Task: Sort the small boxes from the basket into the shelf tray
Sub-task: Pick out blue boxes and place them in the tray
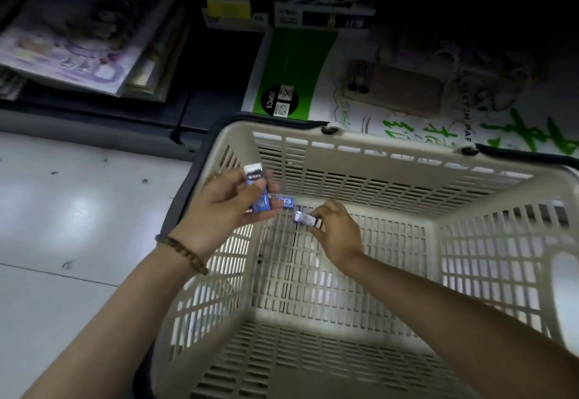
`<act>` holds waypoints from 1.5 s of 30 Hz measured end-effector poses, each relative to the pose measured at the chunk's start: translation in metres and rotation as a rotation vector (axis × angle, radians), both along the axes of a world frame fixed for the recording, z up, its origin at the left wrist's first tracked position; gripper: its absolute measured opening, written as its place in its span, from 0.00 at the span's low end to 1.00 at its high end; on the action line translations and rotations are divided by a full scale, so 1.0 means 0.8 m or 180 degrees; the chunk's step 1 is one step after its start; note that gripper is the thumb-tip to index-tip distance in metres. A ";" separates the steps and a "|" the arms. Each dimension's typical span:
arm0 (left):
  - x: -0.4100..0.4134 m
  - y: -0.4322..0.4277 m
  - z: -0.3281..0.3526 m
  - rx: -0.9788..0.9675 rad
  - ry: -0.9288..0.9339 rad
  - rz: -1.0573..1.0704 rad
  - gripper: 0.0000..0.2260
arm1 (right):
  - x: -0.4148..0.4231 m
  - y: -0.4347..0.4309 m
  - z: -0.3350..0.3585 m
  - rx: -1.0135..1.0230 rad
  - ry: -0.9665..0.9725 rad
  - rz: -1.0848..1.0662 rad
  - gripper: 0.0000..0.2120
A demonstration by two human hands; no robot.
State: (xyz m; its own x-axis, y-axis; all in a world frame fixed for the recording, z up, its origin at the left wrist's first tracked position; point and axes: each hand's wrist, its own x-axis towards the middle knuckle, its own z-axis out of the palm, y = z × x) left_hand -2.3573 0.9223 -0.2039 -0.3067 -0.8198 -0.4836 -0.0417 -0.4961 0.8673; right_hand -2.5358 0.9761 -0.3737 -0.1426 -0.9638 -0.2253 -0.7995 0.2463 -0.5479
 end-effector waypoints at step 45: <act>0.014 0.001 0.045 0.0158 0.0828 0.0446 0.13 | 0.001 0.005 0.070 0.0596 -0.3054 -0.1727 0.11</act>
